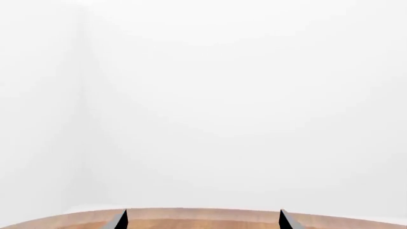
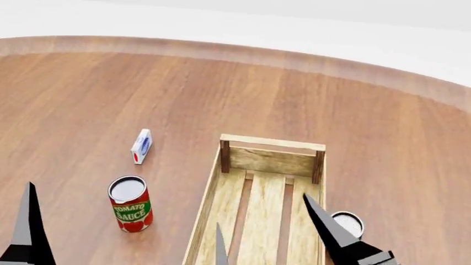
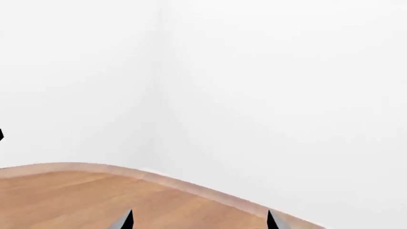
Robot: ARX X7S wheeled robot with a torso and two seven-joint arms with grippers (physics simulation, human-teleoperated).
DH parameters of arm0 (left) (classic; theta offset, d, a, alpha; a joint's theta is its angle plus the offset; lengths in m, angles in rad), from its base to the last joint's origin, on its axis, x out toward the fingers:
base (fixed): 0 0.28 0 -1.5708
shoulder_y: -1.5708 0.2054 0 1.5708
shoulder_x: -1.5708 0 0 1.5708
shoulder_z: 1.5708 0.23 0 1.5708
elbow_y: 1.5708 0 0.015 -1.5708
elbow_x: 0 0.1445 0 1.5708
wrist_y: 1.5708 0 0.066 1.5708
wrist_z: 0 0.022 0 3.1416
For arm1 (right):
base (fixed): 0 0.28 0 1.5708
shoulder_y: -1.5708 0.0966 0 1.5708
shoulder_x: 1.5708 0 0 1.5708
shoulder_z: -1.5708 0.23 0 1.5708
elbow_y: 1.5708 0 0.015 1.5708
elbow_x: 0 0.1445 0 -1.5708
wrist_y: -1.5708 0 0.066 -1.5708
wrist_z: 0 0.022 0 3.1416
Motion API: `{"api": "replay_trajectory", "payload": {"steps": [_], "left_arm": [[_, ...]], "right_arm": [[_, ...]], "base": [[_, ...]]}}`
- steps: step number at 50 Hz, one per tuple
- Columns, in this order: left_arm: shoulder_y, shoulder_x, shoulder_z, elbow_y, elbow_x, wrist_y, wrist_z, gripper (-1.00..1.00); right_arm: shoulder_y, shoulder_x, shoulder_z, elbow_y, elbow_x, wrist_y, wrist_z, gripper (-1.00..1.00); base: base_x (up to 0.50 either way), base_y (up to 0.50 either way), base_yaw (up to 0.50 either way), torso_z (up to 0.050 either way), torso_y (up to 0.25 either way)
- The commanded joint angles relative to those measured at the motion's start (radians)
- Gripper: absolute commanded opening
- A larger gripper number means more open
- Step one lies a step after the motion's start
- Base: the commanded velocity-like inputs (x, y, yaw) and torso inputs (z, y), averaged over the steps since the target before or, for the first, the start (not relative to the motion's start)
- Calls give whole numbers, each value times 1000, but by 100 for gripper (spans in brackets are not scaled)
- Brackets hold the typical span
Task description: Pick up the butter and put it in the tray.
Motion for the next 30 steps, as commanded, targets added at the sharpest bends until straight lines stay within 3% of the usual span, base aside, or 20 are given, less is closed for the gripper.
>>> {"api": "replay_trajectory", "payload": {"steps": [1,2,19,23,30], "left_arm": [[0,-7,7,5,-7,-3,-12,100],[0,-8,10,4,-5,-2,-13,100],[0,-17,19,8,-17,0,-27,100],[3,-19,28,1,-11,7,-30,100],[2,-21,31,-7,-11,8,-38,100]], "right_arm": [[-83,151,88,-84,162,2,-121,100],[-85,177,106,-93,173,66,-94,100],[-262,335,307,-97,351,76,-160,100],[-294,415,337,-99,446,115,-219,100],[-315,460,323,-50,460,180,-224,100]], "base": [[0,0,0,0,0],[0,0,0,0,0],[0,0,0,0,0],[0,0,0,0,0],[0,0,0,0,0]]}}
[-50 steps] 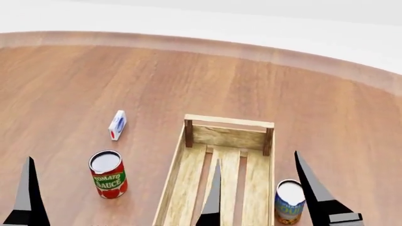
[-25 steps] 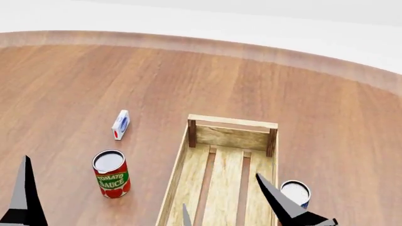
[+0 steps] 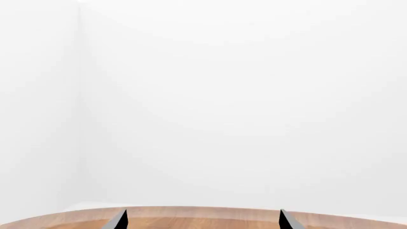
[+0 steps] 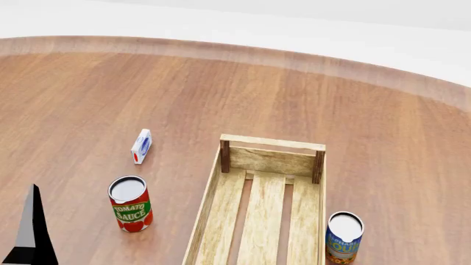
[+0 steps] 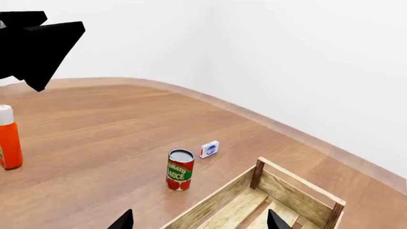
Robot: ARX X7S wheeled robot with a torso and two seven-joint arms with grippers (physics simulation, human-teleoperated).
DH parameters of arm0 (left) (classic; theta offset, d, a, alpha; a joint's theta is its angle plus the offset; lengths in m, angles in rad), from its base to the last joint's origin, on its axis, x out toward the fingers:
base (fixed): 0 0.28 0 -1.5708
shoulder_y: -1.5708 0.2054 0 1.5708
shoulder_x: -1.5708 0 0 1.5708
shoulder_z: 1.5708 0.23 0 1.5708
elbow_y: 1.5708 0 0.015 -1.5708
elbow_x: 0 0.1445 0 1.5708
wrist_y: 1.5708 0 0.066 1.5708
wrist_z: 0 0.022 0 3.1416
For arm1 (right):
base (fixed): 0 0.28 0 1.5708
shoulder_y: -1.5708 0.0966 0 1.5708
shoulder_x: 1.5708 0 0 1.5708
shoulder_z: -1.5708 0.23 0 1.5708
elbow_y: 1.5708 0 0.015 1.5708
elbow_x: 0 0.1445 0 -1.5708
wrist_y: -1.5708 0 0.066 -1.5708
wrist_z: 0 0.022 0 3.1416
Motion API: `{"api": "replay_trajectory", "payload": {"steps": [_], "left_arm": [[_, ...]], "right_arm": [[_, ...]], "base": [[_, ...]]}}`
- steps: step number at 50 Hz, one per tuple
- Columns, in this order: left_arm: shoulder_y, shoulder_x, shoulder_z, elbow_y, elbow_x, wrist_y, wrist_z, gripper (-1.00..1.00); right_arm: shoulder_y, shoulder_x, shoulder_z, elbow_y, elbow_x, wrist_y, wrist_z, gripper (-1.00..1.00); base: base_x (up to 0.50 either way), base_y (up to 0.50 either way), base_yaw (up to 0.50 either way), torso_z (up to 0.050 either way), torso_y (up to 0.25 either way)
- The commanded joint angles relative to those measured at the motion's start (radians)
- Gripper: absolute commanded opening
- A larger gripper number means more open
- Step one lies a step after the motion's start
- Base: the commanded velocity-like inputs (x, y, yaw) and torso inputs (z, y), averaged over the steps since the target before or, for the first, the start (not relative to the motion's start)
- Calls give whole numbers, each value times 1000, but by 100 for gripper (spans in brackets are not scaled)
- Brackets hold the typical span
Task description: Pick up the butter and put it in the tray.
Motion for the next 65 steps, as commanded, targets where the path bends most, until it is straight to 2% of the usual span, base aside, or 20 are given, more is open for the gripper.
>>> {"api": "replay_trajectory", "payload": {"steps": [1,7,14,23,28,30,38,47,56,65], "left_arm": [[0,-5,9,-7,-1,4,-11,100],[-3,-11,7,10,-13,-8,-15,100],[0,-14,16,14,-10,-8,-23,100],[-1,-20,15,5,-15,-3,-29,100],[2,-20,11,-10,-18,4,-34,100],[0,-21,10,-5,-22,-1,-37,100],[3,-24,20,-12,-17,7,-41,100],[4,-25,40,-23,-8,15,-47,100],[3,-31,39,-20,-13,9,-55,100],[2,-36,57,-24,-8,12,-55,100]], "right_arm": [[-48,106,30,46,94,95,-35,100],[-22,155,-14,79,93,183,-19,100],[-15,224,-76,85,81,227,-81,100],[67,298,-111,62,167,367,-80,100],[143,320,-187,81,139,438,-82,100],[178,319,-203,81,156,488,-64,100],[198,333,-253,98,114,492,-86,100],[302,371,-314,107,109,600,-101,100],[390,338,-453,129,14,636,-112,100],[462,314,-536,126,-31,680,-122,100]], "base": [[0,0,0,0,0],[0,0,0,0,0],[0,0,0,0,0],[0,0,0,0,0],[0,0,0,0,0],[0,0,0,0,0],[0,0,0,0,0],[0,0,0,0,0],[0,0,0,0,0],[0,0,0,0,0]]}}
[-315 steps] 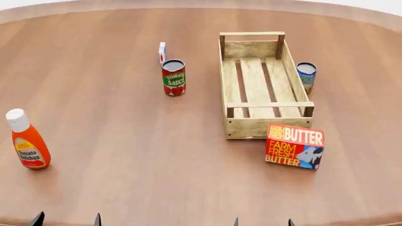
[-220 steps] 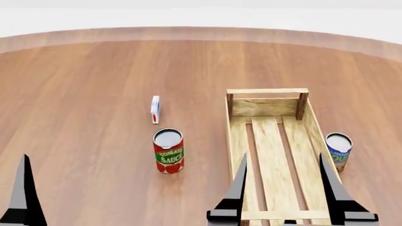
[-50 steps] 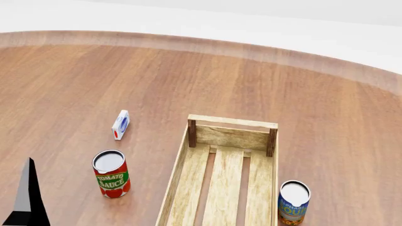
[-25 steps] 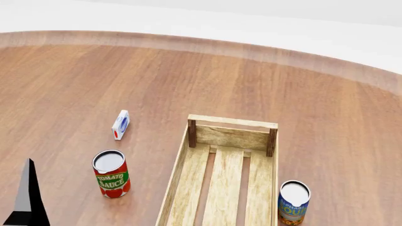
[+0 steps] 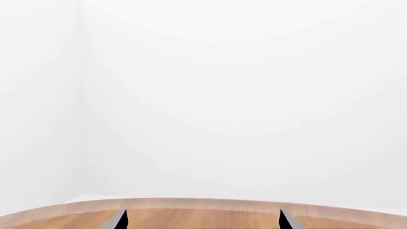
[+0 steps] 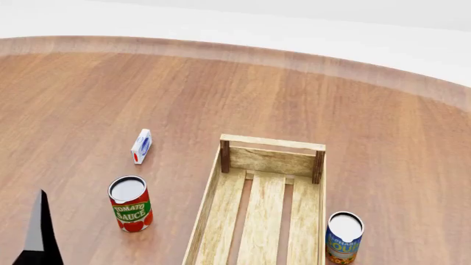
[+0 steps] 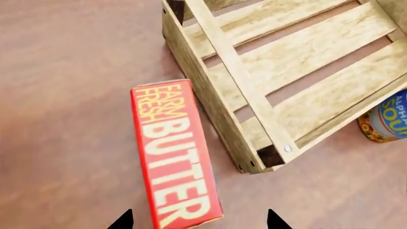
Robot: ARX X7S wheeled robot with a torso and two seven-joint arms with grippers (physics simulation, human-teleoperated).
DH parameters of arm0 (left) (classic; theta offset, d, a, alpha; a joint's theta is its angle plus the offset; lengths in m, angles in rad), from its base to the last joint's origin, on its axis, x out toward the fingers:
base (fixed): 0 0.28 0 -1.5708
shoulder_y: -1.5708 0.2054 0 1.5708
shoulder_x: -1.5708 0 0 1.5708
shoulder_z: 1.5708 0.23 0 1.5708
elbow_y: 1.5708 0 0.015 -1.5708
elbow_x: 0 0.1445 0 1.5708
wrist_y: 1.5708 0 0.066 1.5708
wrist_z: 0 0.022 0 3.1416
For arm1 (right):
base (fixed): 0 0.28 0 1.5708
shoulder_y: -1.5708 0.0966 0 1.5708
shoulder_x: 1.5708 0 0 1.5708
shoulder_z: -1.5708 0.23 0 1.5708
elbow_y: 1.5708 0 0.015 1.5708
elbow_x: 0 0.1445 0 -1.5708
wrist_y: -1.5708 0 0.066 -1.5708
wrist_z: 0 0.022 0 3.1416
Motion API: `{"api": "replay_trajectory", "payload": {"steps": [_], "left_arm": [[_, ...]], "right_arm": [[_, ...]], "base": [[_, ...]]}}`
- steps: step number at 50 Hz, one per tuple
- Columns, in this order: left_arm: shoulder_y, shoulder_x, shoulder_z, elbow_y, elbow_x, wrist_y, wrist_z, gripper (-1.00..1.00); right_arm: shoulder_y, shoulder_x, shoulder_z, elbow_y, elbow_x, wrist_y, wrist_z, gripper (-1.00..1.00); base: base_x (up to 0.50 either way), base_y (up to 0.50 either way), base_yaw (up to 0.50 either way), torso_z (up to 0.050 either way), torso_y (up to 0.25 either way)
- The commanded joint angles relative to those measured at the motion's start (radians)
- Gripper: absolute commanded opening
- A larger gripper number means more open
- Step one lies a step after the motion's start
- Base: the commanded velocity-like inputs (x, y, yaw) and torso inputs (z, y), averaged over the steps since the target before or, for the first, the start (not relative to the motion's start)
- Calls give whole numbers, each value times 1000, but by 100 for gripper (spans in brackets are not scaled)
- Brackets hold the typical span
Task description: Pick up the butter and put it in the tray.
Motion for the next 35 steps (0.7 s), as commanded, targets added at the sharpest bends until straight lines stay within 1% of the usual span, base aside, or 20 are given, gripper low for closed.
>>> {"api": "replay_trajectory", "payload": {"steps": [1,8,9,11,13,22,35], "left_arm": [[-1,-8,16,-1,4,2,-4,100],[0,-11,17,-4,2,5,-8,100],[0,-11,20,-4,3,4,-8,100],[-1,-12,22,-5,3,3,-9,100],[0,-12,25,-8,5,7,-9,100],[-4,-16,16,-5,-14,3,-13,100],[-5,-22,18,-14,-19,8,-18,100]], "right_arm": [[101,-24,-117,4,-64,64,-14,100],[132,-48,-184,17,-117,67,-8,100],[147,-47,-217,16,-142,75,-9,100],[157,-55,-227,15,-146,85,-7,100],[176,-54,-273,14,-176,98,-12,100],[214,-80,-344,-1,-204,139,-12,100],[319,-96,-442,-30,-229,240,-42,100]], "base": [[0,0,0,0,0],[0,0,0,0,0],[0,0,0,0,0],[0,0,0,0,0],[0,0,0,0,0],[0,0,0,0,0],[0,0,0,0,0]]}}
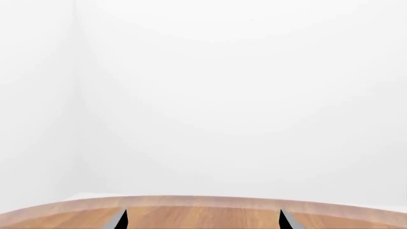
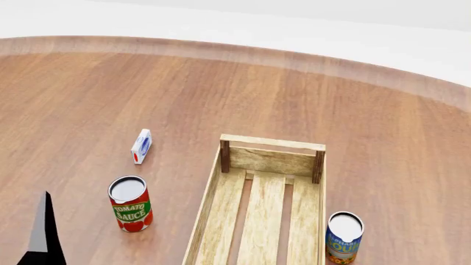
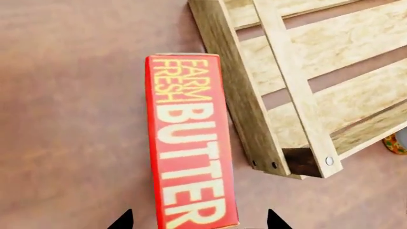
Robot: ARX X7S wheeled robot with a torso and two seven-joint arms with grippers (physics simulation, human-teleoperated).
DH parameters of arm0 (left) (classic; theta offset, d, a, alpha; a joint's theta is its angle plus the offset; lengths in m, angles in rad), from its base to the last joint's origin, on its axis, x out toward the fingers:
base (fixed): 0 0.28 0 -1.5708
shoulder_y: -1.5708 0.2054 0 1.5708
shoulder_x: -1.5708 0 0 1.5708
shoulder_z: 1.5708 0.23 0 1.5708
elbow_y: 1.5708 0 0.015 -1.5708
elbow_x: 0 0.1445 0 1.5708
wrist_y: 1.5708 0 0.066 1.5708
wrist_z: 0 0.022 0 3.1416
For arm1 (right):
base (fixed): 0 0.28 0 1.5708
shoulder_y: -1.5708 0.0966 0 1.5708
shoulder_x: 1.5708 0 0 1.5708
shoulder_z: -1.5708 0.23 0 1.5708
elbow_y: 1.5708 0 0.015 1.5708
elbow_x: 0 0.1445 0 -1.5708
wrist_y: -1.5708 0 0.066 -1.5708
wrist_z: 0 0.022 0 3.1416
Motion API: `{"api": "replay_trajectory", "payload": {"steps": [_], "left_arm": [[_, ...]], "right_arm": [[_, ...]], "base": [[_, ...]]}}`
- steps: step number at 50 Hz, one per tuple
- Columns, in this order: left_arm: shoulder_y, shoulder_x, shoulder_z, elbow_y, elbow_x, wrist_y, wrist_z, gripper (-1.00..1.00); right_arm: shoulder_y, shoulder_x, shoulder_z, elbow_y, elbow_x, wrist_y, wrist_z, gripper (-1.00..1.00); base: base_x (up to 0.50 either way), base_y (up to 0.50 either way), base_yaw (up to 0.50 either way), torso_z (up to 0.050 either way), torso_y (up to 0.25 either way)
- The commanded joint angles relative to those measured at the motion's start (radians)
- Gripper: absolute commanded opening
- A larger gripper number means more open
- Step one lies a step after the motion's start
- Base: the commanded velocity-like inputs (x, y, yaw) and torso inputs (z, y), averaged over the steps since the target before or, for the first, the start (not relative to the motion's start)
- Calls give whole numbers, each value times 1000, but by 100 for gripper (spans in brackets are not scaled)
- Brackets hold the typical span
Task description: Pick up the butter and put it in the tray.
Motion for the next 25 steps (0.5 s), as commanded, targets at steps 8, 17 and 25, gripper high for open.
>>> {"api": "replay_trajectory", "payload": {"steps": [8,17,25], "left_arm": [[0,-7,6,-7,-5,8,-7,100],[1,-10,17,-12,0,13,-11,100],[3,-14,22,-12,1,17,-15,100]], "right_arm": [[84,-4,-95,-17,-35,75,-17,100],[79,9,-112,-9,-50,55,-10,100],[121,-2,-169,9,-84,8,-38,100]], "base": [[0,0,0,0,0],[0,0,0,0,0],[0,0,0,0,0]]}}
